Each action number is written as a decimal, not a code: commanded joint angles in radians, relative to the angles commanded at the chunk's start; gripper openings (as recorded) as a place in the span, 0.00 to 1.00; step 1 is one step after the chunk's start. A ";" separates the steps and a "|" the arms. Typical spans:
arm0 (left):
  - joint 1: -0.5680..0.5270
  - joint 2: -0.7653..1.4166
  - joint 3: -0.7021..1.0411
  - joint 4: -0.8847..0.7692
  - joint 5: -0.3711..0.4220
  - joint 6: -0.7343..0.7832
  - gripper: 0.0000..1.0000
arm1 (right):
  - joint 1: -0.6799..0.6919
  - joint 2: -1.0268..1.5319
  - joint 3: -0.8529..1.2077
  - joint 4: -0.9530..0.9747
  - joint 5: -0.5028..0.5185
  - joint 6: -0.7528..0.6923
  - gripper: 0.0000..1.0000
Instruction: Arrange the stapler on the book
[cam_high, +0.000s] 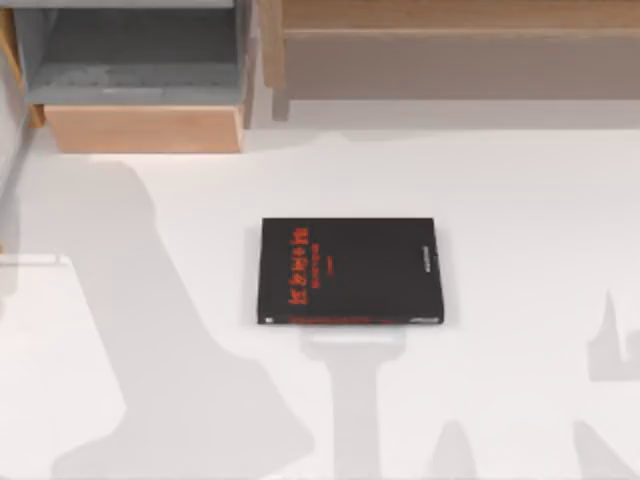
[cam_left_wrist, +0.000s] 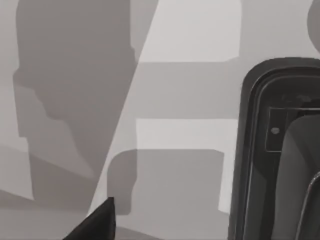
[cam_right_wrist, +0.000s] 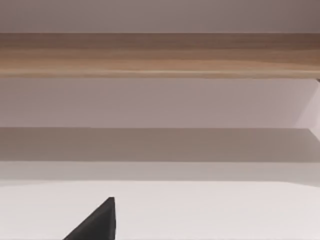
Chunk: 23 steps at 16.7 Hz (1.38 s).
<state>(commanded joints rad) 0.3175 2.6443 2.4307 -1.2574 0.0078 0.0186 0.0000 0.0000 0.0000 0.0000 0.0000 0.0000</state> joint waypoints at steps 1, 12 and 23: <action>0.000 0.000 0.000 0.000 0.000 0.000 1.00 | 0.000 0.000 0.000 0.000 0.000 0.000 1.00; 0.000 0.000 0.000 0.000 0.000 0.000 0.25 | 0.000 0.000 0.000 0.000 0.000 0.000 1.00; 0.000 0.000 0.000 0.000 0.000 0.000 0.00 | 0.000 0.000 0.000 0.000 0.000 0.000 1.00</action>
<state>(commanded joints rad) 0.3175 2.6443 2.4307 -1.2574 0.0078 0.0186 0.0000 0.0000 0.0000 0.0000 0.0000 0.0000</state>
